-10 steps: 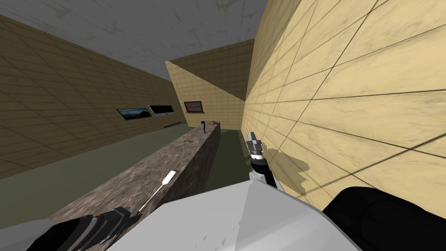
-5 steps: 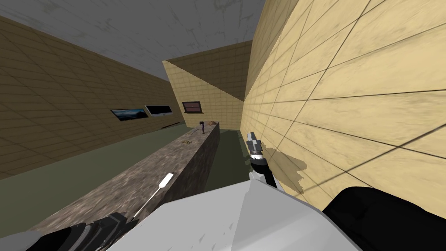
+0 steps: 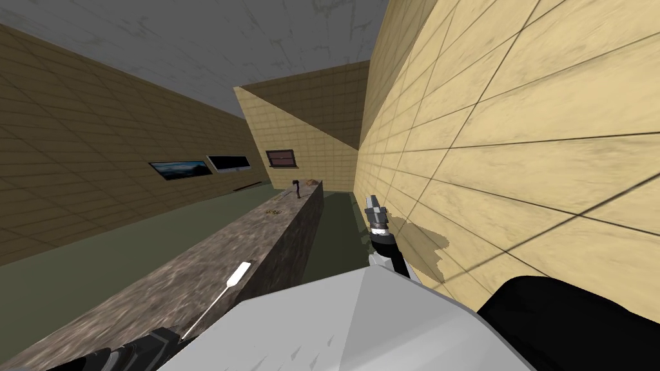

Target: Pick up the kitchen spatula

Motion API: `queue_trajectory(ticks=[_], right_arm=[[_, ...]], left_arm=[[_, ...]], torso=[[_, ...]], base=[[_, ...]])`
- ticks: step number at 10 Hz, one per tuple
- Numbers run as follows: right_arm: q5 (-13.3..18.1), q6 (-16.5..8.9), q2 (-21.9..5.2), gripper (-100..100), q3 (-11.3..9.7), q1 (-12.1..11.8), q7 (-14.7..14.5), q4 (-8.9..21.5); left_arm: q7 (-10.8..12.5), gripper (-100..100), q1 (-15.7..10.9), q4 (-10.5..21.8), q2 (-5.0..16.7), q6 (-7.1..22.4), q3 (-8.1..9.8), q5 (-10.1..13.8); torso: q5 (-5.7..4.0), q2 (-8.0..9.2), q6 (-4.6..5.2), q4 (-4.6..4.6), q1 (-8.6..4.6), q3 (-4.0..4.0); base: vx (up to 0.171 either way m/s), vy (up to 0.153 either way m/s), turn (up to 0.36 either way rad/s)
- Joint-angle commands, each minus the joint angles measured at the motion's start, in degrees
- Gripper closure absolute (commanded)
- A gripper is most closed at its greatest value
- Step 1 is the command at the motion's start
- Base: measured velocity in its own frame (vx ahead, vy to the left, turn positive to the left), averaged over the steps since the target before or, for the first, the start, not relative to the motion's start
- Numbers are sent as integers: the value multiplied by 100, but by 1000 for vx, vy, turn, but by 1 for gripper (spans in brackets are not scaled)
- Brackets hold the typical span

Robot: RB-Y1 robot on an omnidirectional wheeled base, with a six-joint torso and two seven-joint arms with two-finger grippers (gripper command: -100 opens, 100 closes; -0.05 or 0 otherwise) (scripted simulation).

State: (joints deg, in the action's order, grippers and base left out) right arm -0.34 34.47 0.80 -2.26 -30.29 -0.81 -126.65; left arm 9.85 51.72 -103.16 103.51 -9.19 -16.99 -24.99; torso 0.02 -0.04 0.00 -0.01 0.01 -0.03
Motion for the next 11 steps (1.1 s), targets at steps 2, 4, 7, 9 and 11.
queue_trajectory(ticks=[2,4,7,9,11], right_arm=[[0,0,0,0,0,0,0,0],[0,0,0,0,0,0,0,0],[0,0,0,0,0,0,0,0],[0,0,0,0,0,0,0,0],[0,0,0,0,0,1,0,0]], left_arm=[[1,100,-1,-1,1,0,0,0],[3,100,-1,2,2,3,1,1],[83,100,-10,-66,207,-37,78,52],[168,100,-22,-139,411,-59,147,102],[225,100,-30,-188,546,-74,192,135]], torso=[[0,4,0,1,1,2],[3,6,1,1,1,3],[3,7,1,1,1,4],[2,22,-3,4,4,13],[3,22,-1,5,3,13]], base=[[0,0,0],[0,0,0],[-10,2,46],[-41,12,100],[-31,13,56]])
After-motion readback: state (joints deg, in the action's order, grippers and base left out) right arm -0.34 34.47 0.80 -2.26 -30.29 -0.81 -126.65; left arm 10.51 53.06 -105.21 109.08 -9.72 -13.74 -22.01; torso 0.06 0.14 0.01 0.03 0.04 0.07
